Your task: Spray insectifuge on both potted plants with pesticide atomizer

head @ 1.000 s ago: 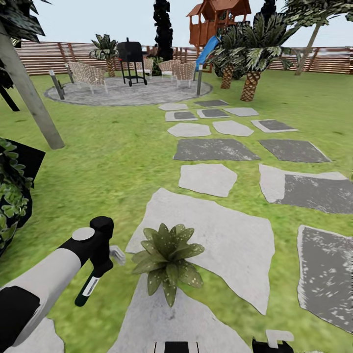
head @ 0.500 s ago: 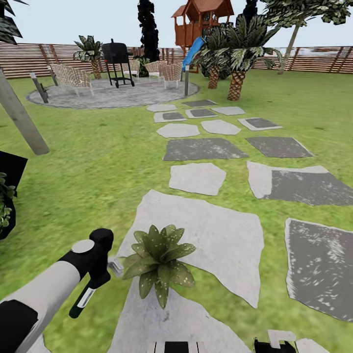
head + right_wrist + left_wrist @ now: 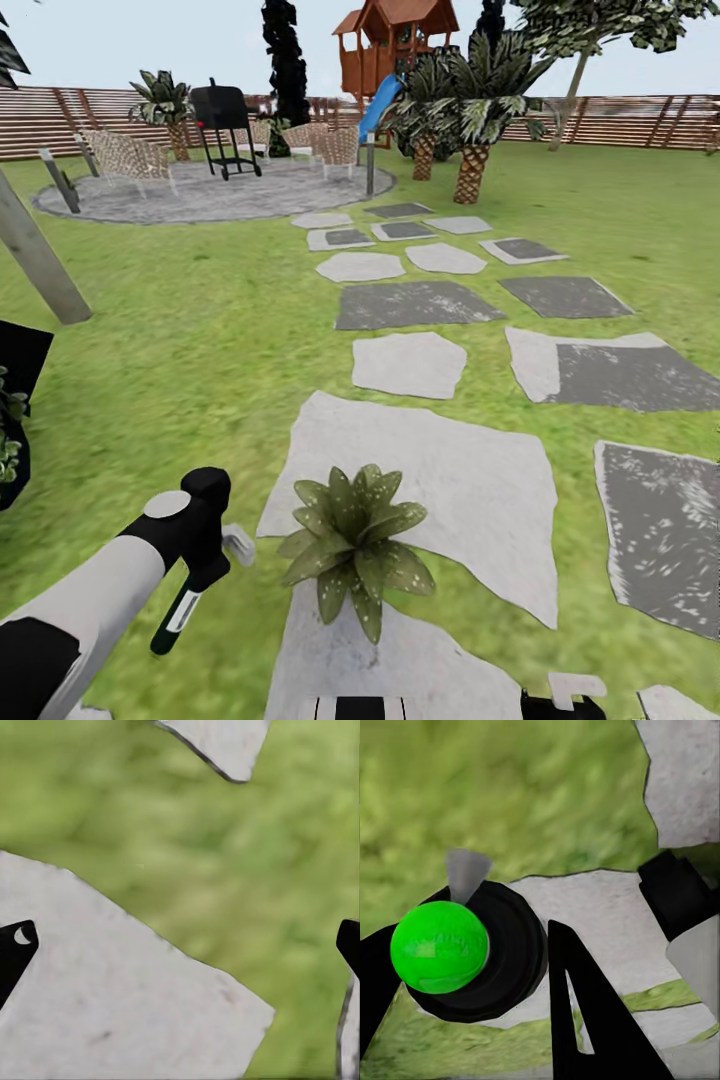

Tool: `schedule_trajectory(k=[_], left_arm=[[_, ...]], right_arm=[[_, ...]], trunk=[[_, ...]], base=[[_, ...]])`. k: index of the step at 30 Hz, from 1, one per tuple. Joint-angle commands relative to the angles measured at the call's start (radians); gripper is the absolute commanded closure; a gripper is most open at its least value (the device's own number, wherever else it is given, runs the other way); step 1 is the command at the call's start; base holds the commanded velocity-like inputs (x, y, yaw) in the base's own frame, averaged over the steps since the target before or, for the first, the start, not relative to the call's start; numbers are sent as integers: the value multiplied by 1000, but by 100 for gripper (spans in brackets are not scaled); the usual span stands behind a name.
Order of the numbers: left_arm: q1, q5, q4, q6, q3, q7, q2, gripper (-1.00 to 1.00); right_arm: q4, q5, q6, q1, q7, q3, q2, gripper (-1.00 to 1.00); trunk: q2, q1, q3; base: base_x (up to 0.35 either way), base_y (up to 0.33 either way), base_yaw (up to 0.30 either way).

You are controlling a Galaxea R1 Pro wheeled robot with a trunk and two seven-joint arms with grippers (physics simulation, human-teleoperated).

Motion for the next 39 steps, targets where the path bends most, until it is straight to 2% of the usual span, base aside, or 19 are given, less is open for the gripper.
schedule_trajectory(k=[1, 8, 13, 15, 19, 24, 26, 29, 30, 32, 34, 37, 39], left_arm=[[2, -6, -2, 10, -4, -9, 2, 100], [10, -7, -2, 10, -4, -9, 1, 100], [16, -7, 0, 10, -4, -9, 1, 100], [28, -7, 0, 10, -4, 9, 1, 100], [59, 7, -2, 9, -1, 90, 2, 100], [63, 27, -9, 9, 6, 107, -5, 100], [72, 28, -10, 8, 17, 108, 0, 100], [118, 27, -12, -1, 96, 157, 13, 100], [132, 28, -11, -10, 129, 207, 16, 100], [148, 39, -4, -64, 198, 297, 19, 100], [170, 74, 1, -182, 304, 385, 19, 100], [187, 95, 3, -245, 409, 483, 16, 100], [190, 99, 3, -259, 442, 511, 12, 100]], right_arm=[[0, -8, -2, -1, -3, 9, 0, -100], [0, -8, -2, -1, -3, 9, 0, -100], [0, -8, -2, -1, -3, 9, 0, -100], [0, -8, -2, 0, -3, 9, 0, -100], [0, -8, -2, 0, -4, 9, 0, -100], [1, -4, -2, -1, -6, 11, -1, -100], [2, -3, -2, 0, -5, 11, -2, -100], [3, -1, -2, 0, -4, 13, -1, -100], [3, 0, -2, 0, -3, 13, -1, -100], [3, 0, -2, 0, -3, 13, -1, -100], [2, -1, -2, 0, -4, 13, -1, -100], [2, -3, -2, 0, -6, 12, -1, -100], [1, -4, -2, -1, -5, 12, 0, -100]], trunk=[[0, 0, -1], [0, 0, -1], [0, 0, -1], [0, 0, -1], [0, 0, -1], [0, 0, -1], [0, 0, -1], [0, 0, -1], [0, 0, -1], [0, 0, -1], [0, 0, -1], [0, 0, -1], [0, 0, -1]], base=[[188, 292, -293], [22, 324, -297], [-5, 81, -298], [0, 6, -298], [0, 1, -242], [0, 0, -35], [0, 0, -2], [0, 0, 0], [0, 0, 0], [0, 0, 0], [0, 0, 0], [0, 0, 0], [0, 0, 0]])
